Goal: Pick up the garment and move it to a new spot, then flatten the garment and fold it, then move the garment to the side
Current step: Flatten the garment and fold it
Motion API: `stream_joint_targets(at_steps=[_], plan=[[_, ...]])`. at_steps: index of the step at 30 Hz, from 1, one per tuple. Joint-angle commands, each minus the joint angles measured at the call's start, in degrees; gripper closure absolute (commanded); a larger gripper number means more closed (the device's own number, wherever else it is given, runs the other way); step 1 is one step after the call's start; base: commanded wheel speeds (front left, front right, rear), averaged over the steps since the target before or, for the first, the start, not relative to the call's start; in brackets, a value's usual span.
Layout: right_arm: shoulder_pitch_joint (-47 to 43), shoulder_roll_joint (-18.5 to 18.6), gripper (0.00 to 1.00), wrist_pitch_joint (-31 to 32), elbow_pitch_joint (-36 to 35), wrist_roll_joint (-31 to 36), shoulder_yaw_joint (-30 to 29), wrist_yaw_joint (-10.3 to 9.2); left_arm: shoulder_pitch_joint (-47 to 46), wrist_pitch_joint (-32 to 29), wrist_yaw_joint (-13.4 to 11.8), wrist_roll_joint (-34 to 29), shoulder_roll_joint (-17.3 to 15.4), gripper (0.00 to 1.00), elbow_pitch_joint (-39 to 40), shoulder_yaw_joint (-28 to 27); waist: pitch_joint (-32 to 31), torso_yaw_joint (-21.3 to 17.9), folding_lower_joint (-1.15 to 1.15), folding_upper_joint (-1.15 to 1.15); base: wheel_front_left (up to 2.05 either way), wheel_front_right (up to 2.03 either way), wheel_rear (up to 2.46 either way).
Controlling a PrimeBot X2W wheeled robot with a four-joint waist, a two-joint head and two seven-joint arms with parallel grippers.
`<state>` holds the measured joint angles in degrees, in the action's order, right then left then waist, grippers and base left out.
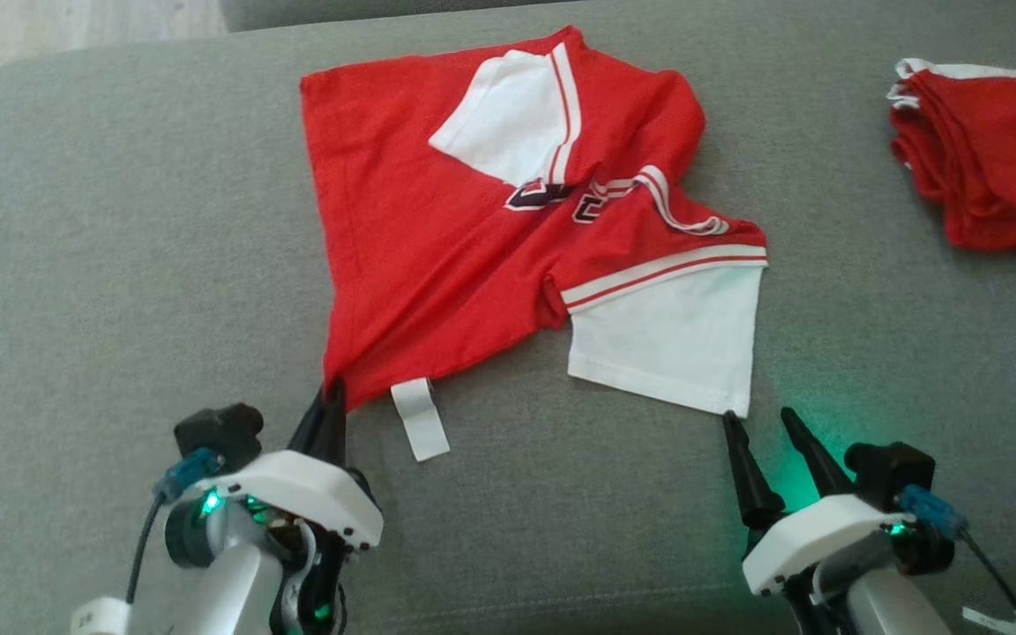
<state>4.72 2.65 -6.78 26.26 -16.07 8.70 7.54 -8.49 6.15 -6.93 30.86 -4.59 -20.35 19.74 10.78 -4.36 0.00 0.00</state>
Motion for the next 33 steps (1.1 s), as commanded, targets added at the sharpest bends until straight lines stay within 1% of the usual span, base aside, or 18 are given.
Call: stream_joint_targets(at_steps=[1,5,10,11,13,14,15,16,17,21,26,27,33], plan=[[3.3,0.23,0.0,-1.21,0.01,-0.14,1.12,-0.05,-0.79,0.58,-0.47,-0.15,-0.98,1.0,2.46,-1.99,0.0,0.71,0.0,0.0,0.0,0.0,0.0],[5.79,0.23,0.0,-2.26,5.31,-0.28,1.71,-0.05,-0.08,0.44,-0.88,-0.15,-1.15,1.0,4.12,-1.8,-0.2,1.68,0.0,0.0,0.0,0.0,0.0],[7.95,0.23,0.0,-2.3,10.46,-0.85,4.19,-0.05,0.65,0.21,-1.22,-0.14,-1.22,1.0,5.21,-1.4,-0.61,2.31,0.0,0.0,0.0,0.0,0.0],[8.21,0.23,0.06,-2.33,11.17,-0.99,4.63,-0.05,0.78,0.18,-1.27,-0.12,-1.25,1.0,5.32,-1.35,-0.71,2.36,0.0,0.0,0.0,0.0,0.0],[8.67,0.23,0.53,-2.72,12.31,-1.3,5.28,-0.05,1.06,0.26,-1.39,-0.07,-1.35,1.0,5.59,-1.34,-1.0,2.35,0.0,0.0,0.0,0.0,0.0],[8.9,0.23,0.68,-3.13,12.67,-1.36,5.46,-0.05,1.19,0.33,-1.44,-0.04,-1.42,1.0,5.76,-1.38,-1.17,2.28,0.0,0.0,0.0,0.0,0.0],[9.13,0.23,0.81,-3.66,12.91,-1.4,5.48,-0.05,1.3,0.42,-1.47,0.0,-1.51,1.0,5.93,-1.42,-1.37,2.21,0.0,0.0,0.0,0.0,0.0],[9.38,0.23,0.97,-4.32,13.0,-1.38,5.37,-0.05,1.38,0.54,-1.52,0.02,-1.6,1.0,6.12,-1.48,-1.59,2.11,0.0,0.0,0.0,0.0,0.0],[9.6,0.23,1.0,-5.03,12.91,-1.42,5.24,-0.05,1.44,0.64,-1.57,0.04,-1.69,1.0,6.32,-1.55,-1.84,2.0,0.0,0.0,0.0,0.0,0.0],[10.09,0.22,1.0,-7.17,11.14,-1.75,4.17,-0.05,1.54,1.18,-1.71,0.16,-2.08,1.0,7.61,-1.89,-3.03,1.43,0.0,0.0,0.0,0.0,0.0],[10.51,0.22,1.0,-8.11,4.11,-1.58,0.76,-0.05,0.98,1.94,-2.19,0.04,-3.21,1.0,11.3,-3.0,-4.44,0.52,0.0,0.0,0.0,0.0,0.0],[10.51,0.22,1.0,-8.11,4.11,-1.58,0.76,-0.05,0.98,1.94,-2.19,0.04,-3.21,1.0,11.3,-3.0,-4.44,0.52,0.0,0.0,0.0,0.0,0.0],[9.86,0.22,1.0,-8.19,-11.92,0.09,-5.02,-0.05,-1.18,0.98,-2.76,-1.14,-5.87,1.0,19.61,-3.99,-5.47,-0.28,0.0,0.0,0.0,0.0,0.0]])
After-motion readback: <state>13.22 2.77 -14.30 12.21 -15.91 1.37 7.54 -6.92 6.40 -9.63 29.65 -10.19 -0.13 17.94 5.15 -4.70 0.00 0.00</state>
